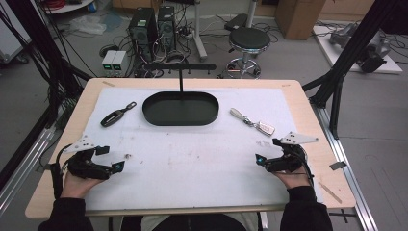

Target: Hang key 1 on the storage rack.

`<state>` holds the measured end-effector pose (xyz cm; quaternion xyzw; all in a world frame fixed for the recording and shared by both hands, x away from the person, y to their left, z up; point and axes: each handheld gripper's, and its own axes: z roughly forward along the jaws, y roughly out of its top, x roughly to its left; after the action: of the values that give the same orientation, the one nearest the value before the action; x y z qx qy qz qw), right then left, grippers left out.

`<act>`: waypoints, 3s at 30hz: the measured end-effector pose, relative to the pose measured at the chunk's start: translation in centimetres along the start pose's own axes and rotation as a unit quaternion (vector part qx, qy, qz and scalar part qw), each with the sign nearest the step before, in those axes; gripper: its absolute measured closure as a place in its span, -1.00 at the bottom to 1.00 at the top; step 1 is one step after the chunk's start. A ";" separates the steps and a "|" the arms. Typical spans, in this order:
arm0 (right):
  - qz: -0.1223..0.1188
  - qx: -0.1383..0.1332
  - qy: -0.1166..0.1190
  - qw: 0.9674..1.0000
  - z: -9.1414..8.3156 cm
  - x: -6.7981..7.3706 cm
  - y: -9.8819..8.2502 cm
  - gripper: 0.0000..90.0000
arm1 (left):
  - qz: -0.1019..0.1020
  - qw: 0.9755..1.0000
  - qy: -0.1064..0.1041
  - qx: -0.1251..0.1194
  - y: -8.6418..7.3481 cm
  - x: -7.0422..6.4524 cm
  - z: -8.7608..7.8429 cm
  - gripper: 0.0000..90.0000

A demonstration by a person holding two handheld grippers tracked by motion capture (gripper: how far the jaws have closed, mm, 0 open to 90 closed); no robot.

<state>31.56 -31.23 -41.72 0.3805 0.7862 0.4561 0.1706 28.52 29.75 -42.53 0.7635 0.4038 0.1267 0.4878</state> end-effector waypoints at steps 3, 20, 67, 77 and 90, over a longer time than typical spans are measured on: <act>0.004 0.001 -0.001 1.000 -0.1 0.0 0.0 -0.98 | -0.002 1.000 -0.002 -0.005 0.0 0.1 -0.1 -0.93; 0.002 0.014 0.003 1.000 0.3 0.2 -0.1 -0.98 | 0.001 1.000 0.000 -0.005 0.0 0.1 -0.1 -0.93; -0.047 0.095 0.005 0.994 5.1 -2.2 6.9 -0.98 | 0.006 1.000 0.016 0.000 -0.3 -0.1 0.2 -0.93; -0.059 0.114 0.011 0.992 7.1 -2.2 8.6 -0.98 | 0.005 1.000 0.018 -0.001 -0.3 0.0 0.3 -0.93; -0.053 0.144 0.018 0.988 10.0 -3.8 10.8 -0.98 | 0.004 1.000 0.017 -0.004 -0.3 0.1 0.3 -0.93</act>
<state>44.99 -25.03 -38.13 0.3506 0.8657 0.3351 0.1238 28.59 29.73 -42.95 0.7607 0.4085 0.1435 0.4836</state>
